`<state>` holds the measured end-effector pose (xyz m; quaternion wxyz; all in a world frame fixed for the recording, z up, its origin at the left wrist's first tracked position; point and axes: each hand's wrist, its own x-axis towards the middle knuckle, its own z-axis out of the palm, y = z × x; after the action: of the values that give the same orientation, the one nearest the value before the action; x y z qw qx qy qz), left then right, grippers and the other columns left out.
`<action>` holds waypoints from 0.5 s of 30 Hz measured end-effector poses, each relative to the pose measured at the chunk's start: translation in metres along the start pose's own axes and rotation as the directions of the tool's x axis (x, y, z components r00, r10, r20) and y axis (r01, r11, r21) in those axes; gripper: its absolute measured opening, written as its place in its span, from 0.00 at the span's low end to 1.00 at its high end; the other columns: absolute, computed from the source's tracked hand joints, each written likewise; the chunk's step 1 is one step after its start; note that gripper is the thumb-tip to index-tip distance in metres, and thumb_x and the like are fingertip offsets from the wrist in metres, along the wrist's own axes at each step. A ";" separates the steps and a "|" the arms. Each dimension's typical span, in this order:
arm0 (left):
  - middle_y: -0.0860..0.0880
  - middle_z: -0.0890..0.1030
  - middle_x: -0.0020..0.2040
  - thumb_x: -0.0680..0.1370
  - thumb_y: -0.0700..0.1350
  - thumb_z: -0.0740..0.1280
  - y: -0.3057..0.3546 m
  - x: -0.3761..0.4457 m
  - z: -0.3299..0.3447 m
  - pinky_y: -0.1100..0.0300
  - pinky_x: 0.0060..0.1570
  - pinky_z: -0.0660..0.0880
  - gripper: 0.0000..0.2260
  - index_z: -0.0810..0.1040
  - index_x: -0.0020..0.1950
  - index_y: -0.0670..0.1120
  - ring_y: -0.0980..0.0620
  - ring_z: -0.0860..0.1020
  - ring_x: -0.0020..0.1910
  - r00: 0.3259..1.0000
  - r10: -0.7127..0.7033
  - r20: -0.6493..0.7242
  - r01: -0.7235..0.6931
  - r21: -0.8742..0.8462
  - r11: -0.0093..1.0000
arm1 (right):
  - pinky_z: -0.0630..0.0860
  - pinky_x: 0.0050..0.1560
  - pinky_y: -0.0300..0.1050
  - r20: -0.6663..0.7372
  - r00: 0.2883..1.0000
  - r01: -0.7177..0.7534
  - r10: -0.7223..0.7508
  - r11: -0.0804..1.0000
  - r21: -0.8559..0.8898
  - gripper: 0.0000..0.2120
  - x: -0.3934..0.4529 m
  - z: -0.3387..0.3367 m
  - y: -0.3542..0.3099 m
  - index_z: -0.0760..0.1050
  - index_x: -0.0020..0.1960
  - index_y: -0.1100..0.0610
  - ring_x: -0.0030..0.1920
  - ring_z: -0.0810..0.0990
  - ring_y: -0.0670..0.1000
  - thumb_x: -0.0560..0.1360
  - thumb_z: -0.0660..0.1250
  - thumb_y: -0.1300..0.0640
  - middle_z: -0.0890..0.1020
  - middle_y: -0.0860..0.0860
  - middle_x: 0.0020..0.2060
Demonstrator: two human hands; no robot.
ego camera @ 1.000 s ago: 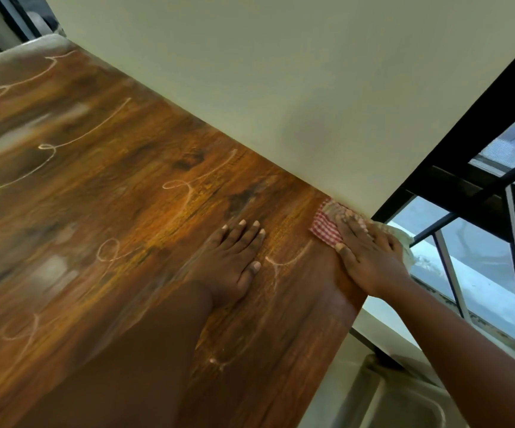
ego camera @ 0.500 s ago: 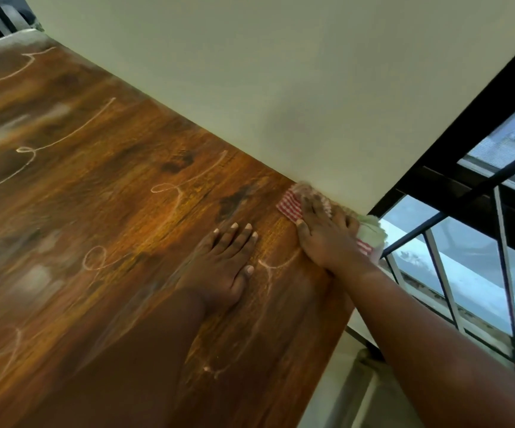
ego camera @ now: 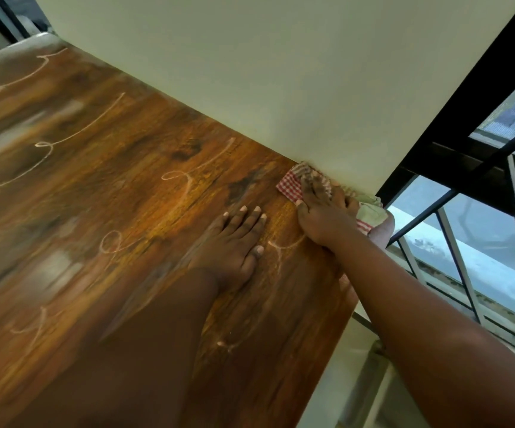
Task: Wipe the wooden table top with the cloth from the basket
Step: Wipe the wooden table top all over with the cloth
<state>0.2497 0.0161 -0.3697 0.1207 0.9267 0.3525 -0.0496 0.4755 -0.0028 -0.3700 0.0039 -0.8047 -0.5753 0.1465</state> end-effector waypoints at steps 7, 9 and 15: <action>0.50 0.41 0.79 0.83 0.57 0.43 0.003 -0.001 -0.003 0.53 0.74 0.36 0.27 0.39 0.79 0.48 0.54 0.37 0.77 1.000 -0.026 0.001 0.026 0.002 1.000 | 0.42 0.69 0.59 0.003 0.994 0.107 -0.108 0.994 0.033 0.29 -0.065 0.033 -0.034 0.37 0.77 0.43 0.75 0.45 0.59 0.78 0.37 0.39 0.45 0.46 0.78; 0.50 0.41 0.79 0.83 0.56 0.43 0.003 -0.002 -0.002 0.53 0.74 0.36 0.27 0.38 0.78 0.48 0.54 0.37 0.77 1.000 -0.017 -0.006 0.017 -0.006 1.000 | 0.44 0.69 0.60 -0.012 0.995 0.101 -0.101 0.994 0.030 0.28 -0.051 0.027 -0.028 0.39 0.77 0.41 0.75 0.46 0.59 0.79 0.39 0.39 0.46 0.46 0.78; 0.50 0.40 0.79 0.83 0.56 0.42 -0.004 -0.002 0.005 0.52 0.74 0.35 0.28 0.38 0.78 0.48 0.53 0.37 0.77 0.999 0.010 -0.031 -0.010 -0.015 1.000 | 0.40 0.70 0.63 0.024 0.995 -0.096 0.096 0.995 0.010 0.26 0.034 0.001 -0.025 0.40 0.77 0.41 0.76 0.44 0.59 0.80 0.39 0.39 0.43 0.44 0.78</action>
<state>0.2454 0.0165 -0.3747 0.1224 0.9281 0.3501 -0.0319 0.4623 0.0365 -0.3744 -0.0057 -0.8297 -0.5350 0.1592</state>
